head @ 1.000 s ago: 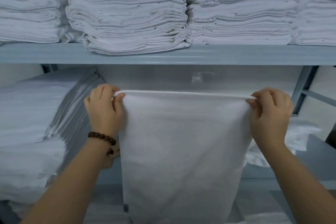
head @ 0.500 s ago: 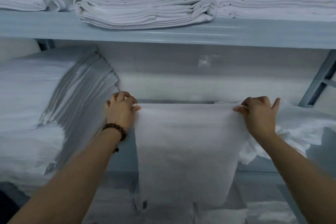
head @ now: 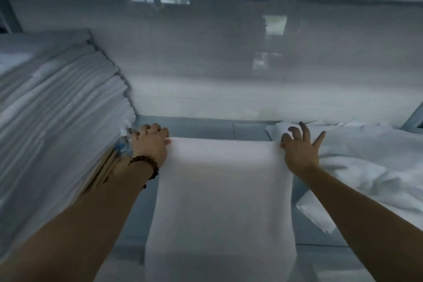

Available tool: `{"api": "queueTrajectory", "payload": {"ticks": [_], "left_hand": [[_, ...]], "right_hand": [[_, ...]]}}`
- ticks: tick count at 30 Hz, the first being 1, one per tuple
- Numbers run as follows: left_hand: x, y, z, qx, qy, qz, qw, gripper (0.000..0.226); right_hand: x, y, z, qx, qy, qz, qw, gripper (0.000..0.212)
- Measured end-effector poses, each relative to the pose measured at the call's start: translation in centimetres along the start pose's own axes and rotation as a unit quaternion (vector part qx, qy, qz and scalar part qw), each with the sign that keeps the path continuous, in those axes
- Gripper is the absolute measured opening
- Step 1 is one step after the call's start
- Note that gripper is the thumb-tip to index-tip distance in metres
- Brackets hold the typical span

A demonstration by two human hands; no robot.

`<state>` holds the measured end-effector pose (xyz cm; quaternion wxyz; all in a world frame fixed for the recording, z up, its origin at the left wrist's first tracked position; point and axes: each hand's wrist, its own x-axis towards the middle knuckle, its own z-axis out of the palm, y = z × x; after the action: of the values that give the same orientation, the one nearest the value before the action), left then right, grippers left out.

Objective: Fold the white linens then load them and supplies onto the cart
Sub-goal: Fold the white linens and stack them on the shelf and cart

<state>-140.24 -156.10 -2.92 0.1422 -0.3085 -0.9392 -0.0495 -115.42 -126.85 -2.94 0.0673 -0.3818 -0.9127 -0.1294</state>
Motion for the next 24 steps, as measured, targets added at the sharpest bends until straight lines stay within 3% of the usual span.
{"api": "queueTrajectory", "payload": {"ticks": [7, 14, 18, 21, 24], "left_hand": [[3.5, 0.9, 10.5, 0.079, -0.029, 0.017, 0.996, 0.022], [3.8, 2.0, 16.9, 0.152, -0.065, 0.032, 0.986, 0.036], [2.8, 3.6, 16.8, 0.102, -0.070, 0.008, 0.992, 0.044], [0.3, 5.8, 15.5, 0.005, -0.072, 0.058, 0.996, 0.057], [-4.6, 7.9, 15.5, -0.062, -0.172, 0.121, 0.976, 0.068]], "right_hand": [[4.9, -2.1, 10.2, -0.089, -0.030, -0.039, 0.995, 0.035], [5.7, -4.1, 16.3, -0.137, -0.061, -0.051, 0.987, 0.034], [4.9, -4.5, 16.0, -0.134, -0.057, -0.029, 0.989, 0.046], [2.3, -5.0, 14.6, -0.084, -0.032, -0.046, 0.995, 0.062], [-3.2, -6.7, 13.6, 0.021, -0.003, -0.123, 0.992, 0.072]]}}
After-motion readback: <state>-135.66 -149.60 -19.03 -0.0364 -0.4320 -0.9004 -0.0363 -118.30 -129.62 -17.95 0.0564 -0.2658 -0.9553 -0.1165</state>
